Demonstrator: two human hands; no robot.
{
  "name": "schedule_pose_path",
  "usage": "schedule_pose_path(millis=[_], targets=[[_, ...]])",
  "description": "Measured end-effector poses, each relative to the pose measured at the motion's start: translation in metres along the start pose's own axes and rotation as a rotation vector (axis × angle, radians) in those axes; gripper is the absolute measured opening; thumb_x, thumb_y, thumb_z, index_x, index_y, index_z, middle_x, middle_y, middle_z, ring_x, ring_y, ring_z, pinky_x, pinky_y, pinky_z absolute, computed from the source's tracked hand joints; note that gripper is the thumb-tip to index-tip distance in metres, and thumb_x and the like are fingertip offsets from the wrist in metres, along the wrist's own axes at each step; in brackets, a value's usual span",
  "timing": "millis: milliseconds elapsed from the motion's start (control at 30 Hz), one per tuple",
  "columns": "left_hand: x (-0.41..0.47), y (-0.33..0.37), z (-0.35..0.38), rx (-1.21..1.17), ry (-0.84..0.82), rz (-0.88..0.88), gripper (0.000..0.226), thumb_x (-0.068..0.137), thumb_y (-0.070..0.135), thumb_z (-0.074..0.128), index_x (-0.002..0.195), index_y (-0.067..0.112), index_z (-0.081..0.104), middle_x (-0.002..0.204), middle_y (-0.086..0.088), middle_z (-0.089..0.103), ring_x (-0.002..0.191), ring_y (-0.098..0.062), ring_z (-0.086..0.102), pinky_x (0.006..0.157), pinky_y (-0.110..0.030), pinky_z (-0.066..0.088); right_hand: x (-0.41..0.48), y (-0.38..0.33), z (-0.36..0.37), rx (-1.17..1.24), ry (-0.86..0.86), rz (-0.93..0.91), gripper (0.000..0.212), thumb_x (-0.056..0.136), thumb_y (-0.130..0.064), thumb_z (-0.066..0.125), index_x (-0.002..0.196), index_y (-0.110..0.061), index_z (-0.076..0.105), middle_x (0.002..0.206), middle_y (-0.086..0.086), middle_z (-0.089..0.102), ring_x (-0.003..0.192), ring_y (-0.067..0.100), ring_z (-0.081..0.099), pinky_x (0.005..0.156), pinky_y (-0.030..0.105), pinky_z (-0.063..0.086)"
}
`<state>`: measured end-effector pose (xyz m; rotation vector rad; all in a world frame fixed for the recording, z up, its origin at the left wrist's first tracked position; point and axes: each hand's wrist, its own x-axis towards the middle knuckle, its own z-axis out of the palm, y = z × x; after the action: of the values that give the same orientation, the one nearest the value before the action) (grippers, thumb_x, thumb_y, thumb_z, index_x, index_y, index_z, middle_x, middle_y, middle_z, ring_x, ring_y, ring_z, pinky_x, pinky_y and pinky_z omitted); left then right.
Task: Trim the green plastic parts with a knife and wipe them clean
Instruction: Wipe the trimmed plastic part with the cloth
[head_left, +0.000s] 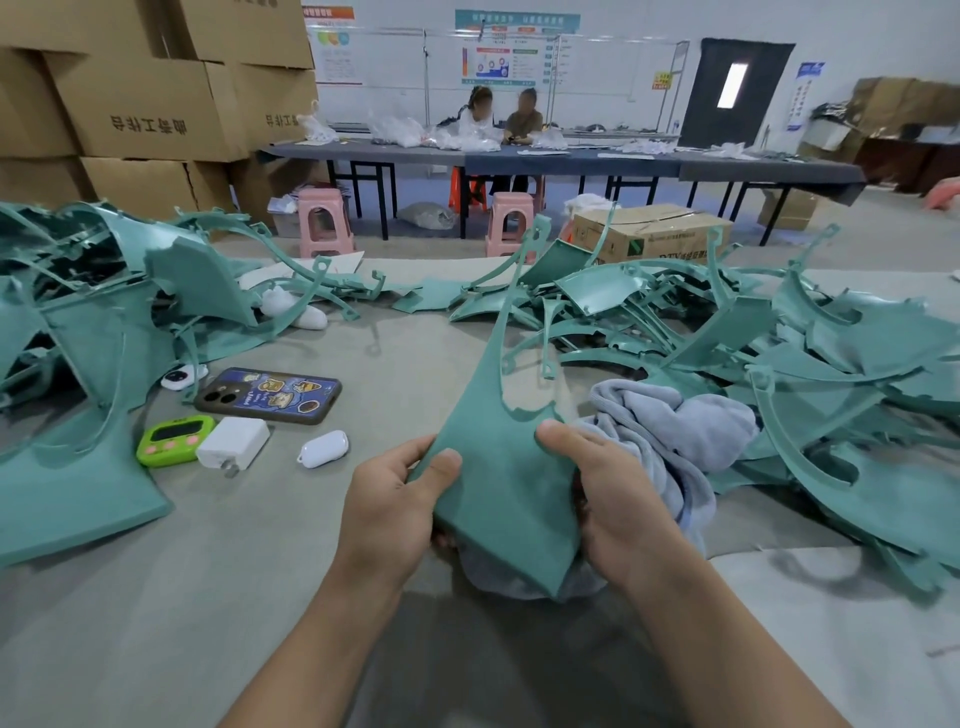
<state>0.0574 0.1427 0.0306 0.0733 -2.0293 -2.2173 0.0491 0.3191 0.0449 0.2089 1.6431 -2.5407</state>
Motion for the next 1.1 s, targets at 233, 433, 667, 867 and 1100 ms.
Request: schedule_pose_path(millis=[233,433,667,867,1100], targets=[[0.001,0.002,-0.003,-0.117,-0.007,0.009,0.019,0.084,0.012,0.075,0.082,0.030,0.082,0.067,0.002,0.072,0.044,-0.006,0.054,0.037,-0.017,0.036,0.002,0.003,0.001,-0.051,-0.023,0.028,0.017,0.090,0.005,0.064,0.105,0.003,0.071,0.103,0.021,0.077,0.088,0.030,0.076,0.070,0.035,0.063],[-0.016,0.007,-0.002,-0.206,-0.075,0.070,0.013,0.073,0.015,0.072,0.081,0.016,0.081,0.073,-0.004,0.073,0.060,-0.012,0.061,0.051,-0.021,0.049,-0.009,-0.014,-0.004,-0.042,0.026,-0.041,0.021,0.093,0.001,0.061,0.111,0.001,0.071,0.108,0.019,0.076,0.094,0.032,0.074,0.086,0.041,0.062],[-0.059,0.030,0.021,-0.298,-0.093,0.021,0.024,0.065,0.035,0.076,0.078,0.015,0.081,0.073,-0.006,0.073,0.058,-0.014,0.063,0.050,-0.023,0.051,-0.065,-0.029,-0.021,0.036,0.108,-0.059,0.017,0.093,-0.001,0.061,0.094,-0.004,0.078,0.099,0.014,0.079,0.080,0.024,0.077,0.061,0.031,0.062],[-0.117,0.047,0.064,-0.255,-0.141,0.006,0.023,0.069,0.036,0.079,0.068,0.013,0.077,0.060,-0.003,0.064,0.048,-0.013,0.053,0.046,-0.026,0.046,-0.151,-0.041,-0.066,0.123,0.159,-0.170,0.023,0.088,-0.001,0.064,0.083,-0.012,0.084,0.101,0.014,0.079,0.086,0.024,0.078,0.068,0.031,0.062],[-0.211,0.031,0.134,-0.199,-0.638,-0.101,0.006,0.084,0.011,0.076,0.082,0.007,0.078,0.077,-0.010,0.076,0.063,-0.019,0.069,0.055,-0.029,0.058,-0.291,-0.021,-0.155,0.193,0.413,-0.193,0.034,0.074,-0.008,0.066,0.104,0.002,0.076,0.104,0.018,0.077,0.084,0.024,0.076,0.069,0.035,0.065]])
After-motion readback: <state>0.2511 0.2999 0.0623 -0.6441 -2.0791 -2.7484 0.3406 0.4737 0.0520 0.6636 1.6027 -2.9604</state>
